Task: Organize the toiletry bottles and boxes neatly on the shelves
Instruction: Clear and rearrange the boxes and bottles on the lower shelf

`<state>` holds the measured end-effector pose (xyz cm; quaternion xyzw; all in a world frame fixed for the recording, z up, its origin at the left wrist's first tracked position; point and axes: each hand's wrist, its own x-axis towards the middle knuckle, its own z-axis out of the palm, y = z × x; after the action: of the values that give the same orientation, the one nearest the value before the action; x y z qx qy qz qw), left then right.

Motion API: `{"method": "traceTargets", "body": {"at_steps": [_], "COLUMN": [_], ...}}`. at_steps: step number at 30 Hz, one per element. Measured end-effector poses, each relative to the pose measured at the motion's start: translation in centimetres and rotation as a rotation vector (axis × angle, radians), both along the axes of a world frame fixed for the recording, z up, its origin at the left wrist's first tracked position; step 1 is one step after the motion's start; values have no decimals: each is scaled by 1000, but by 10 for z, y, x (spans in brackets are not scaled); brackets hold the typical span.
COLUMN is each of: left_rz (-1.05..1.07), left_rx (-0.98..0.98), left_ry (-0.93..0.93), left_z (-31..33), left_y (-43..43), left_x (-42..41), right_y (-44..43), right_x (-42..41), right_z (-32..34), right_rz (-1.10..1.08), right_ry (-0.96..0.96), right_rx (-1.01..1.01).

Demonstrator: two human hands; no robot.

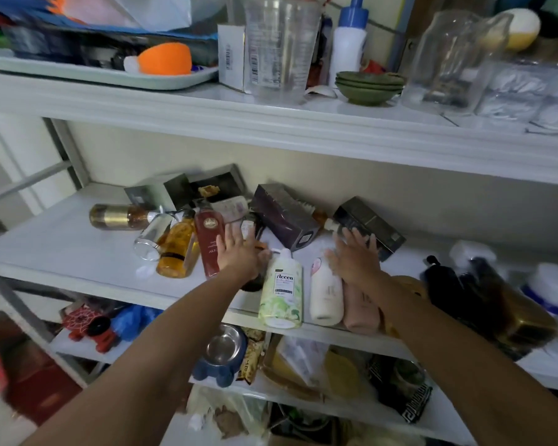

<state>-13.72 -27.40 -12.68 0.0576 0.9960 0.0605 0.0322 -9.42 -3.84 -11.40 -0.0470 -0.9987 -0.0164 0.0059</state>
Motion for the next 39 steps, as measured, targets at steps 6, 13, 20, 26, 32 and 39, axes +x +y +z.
{"method": "traceTargets", "body": {"at_steps": [6,13,20,26,32,39], "left_rz": [111,121,17,-44,-91,-129], "left_rx": [-2,-3,27,-1,-42,-11], "left_ry": [-24,-44,-63,-58,-65,-58], "left_z": [-3,-4,-3,-1,6,3], "left_y": [-45,-45,6,52,101,148], "left_x": [7,7,-4,-15,-29,-43], "right_y": [-23,-22,17,70,111,141], "right_x": [-19,-20,-19,-19,-32,-50], "right_z": [-6,-14,-9,-13,-20,-29], "right_rz": [11,12,-92,-217,-374,-351], "right_ry": [-20,-20,-15,-37,-124,-147], "right_rx": [33,13,-12,-215,-557,-598]}}
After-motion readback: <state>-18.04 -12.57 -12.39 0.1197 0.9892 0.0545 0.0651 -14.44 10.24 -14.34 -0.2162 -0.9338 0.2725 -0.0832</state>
